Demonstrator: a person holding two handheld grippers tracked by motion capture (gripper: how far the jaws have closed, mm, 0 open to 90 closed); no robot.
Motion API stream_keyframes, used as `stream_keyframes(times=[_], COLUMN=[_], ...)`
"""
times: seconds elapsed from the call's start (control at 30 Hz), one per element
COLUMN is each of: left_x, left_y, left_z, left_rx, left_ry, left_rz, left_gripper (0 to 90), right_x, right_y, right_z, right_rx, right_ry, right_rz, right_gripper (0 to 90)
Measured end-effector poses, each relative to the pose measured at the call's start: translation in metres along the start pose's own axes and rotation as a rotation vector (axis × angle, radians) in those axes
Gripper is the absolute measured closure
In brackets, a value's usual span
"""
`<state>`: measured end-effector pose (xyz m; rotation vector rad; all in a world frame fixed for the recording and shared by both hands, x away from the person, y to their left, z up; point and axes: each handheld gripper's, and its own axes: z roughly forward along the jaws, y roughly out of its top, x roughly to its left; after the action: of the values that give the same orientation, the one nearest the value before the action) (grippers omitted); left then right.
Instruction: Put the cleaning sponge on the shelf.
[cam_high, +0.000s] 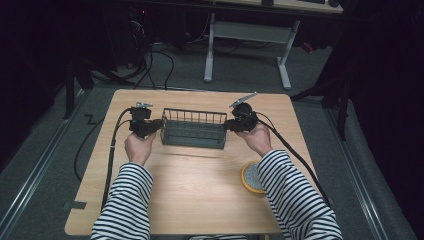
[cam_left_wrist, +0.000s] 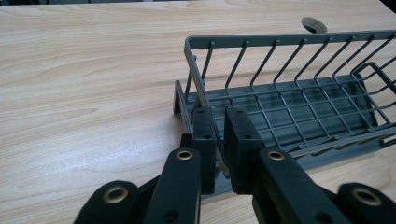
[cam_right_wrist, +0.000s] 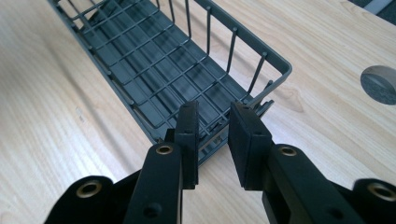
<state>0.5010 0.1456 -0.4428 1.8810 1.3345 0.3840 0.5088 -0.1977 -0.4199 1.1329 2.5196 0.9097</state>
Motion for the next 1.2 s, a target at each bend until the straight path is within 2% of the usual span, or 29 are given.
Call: stream_keyframes(times=[0.2, 0.43, 0.5, 0.63, 0.87, 1.0, 1.2], left_x=[-0.004, -0.007, -0.008, -0.011, -0.016, -0.021, -0.024], left_y=[-0.002, -0.01, -0.012, -0.016, -0.026, -0.031, -0.037], left_z=[-0.003, -0.008, -0.011, -0.016, -0.025, -0.029, -0.033], left_rx=[0.014, 0.004, 0.004, 0.016, 0.016, 0.009, -0.004], left_ry=[0.002, -0.038, -0.04, -0.043, -0.059, -0.057, -0.067], left_rz=[0.03, 0.027, 0.03, 0.043, 0.051, 0.062, 0.053], left_gripper=[83.8, 84.1, 84.0, 84.0, 83.7, 83.6, 83.1], right_x=[0.008, 0.017, 0.019, 0.026, 0.033, 0.039, 0.038], right_y=[-0.009, -0.022, -0.023, -0.029, -0.039, -0.044, -0.049], right_z=[-0.009, -0.019, -0.019, -0.024, -0.031, -0.036, -0.04], right_rx=[0.005, -0.008, -0.007, -0.007, -0.007, -0.002, -0.008], right_ry=[0.018, 0.038, 0.04, 0.04, 0.053, 0.048, 0.077], right_rz=[-0.035, -0.045, -0.042, -0.065, -0.07, -0.09, -0.066], right_gripper=[73.8, 73.8, 73.8, 73.8, 73.7, 73.6, 73.6])
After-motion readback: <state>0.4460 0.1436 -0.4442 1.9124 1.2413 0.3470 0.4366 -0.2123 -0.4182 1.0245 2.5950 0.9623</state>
